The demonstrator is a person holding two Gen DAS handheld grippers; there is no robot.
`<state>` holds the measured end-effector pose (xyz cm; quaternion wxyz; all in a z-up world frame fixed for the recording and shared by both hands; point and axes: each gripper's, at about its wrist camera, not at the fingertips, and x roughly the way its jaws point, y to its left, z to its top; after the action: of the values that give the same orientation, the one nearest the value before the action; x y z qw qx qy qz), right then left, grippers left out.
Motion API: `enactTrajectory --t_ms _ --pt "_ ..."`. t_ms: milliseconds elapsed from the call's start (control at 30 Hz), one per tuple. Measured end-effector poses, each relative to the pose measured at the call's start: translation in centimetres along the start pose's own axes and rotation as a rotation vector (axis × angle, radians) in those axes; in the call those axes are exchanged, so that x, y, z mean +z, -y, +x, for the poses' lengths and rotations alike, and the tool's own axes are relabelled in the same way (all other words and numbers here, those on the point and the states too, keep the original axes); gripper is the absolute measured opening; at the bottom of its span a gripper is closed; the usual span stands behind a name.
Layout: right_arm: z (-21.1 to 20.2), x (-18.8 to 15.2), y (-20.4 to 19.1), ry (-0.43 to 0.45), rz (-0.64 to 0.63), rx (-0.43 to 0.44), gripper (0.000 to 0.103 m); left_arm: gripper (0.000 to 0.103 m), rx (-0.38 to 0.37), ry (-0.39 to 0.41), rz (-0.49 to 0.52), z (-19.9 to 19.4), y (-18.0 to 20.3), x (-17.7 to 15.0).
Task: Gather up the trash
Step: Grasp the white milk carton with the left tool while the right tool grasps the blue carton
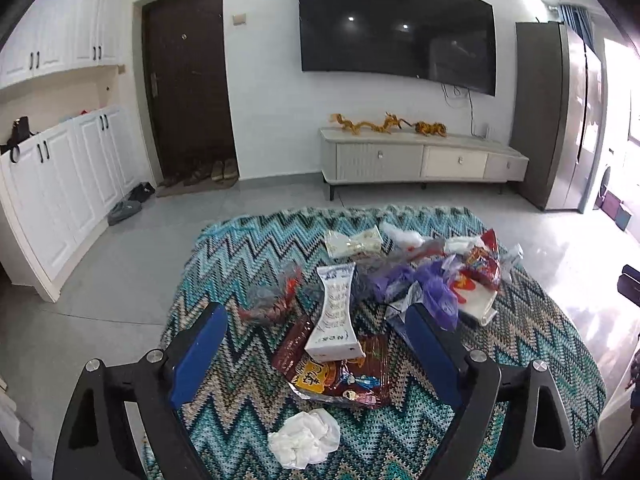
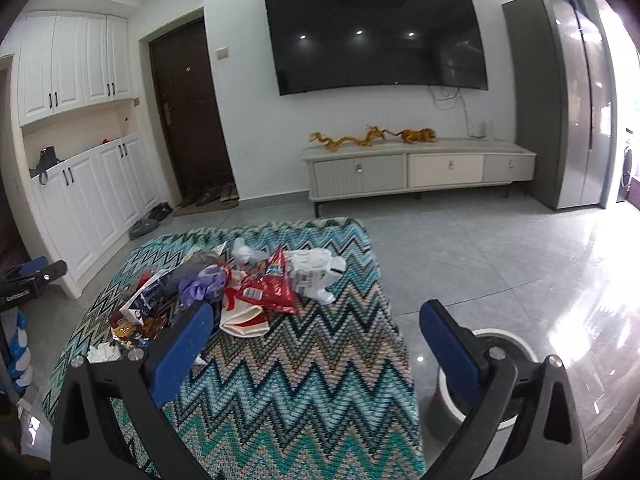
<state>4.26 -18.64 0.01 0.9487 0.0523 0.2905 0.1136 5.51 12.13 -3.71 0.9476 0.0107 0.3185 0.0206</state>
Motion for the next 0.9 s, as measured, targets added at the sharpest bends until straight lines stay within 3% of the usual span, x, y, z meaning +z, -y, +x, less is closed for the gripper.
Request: enactTrajectory --t_ms 33,133,200,367,633,900 --pt "0.9 -0.1 -0.3 -0.020 -0.002 0.036 0.100 0.088 -0.017 -0.030 0.009 1.2 0.2 0.1" --pt "3.7 -0.4 -1.6 -0.097 -0.015 0.156 0.082 0.085 -0.050 -0.085 0.037 3.7 0.7 0.4" --pt "5.6 -0.8 -2.8 -0.155 -0.028 0.238 0.071 0.077 -0.078 -0.136 0.066 5.5 1.4 0.6" --pt "10.5 -2.4 -5.7 -0.303 -0.039 0.419 0.059 0.070 -0.087 -0.226 0.113 9.6 2.3 0.6" --pt "15.5 -3.9 -8.3 -0.449 -0.052 0.505 0.057 0.066 -0.054 -0.295 0.148 13.9 2.1 1.9" --pt "19.8 -4.5 -9.7 -0.532 -0.036 0.503 0.057 0.065 -0.058 -0.367 0.154 16.7 1.7 1.2"
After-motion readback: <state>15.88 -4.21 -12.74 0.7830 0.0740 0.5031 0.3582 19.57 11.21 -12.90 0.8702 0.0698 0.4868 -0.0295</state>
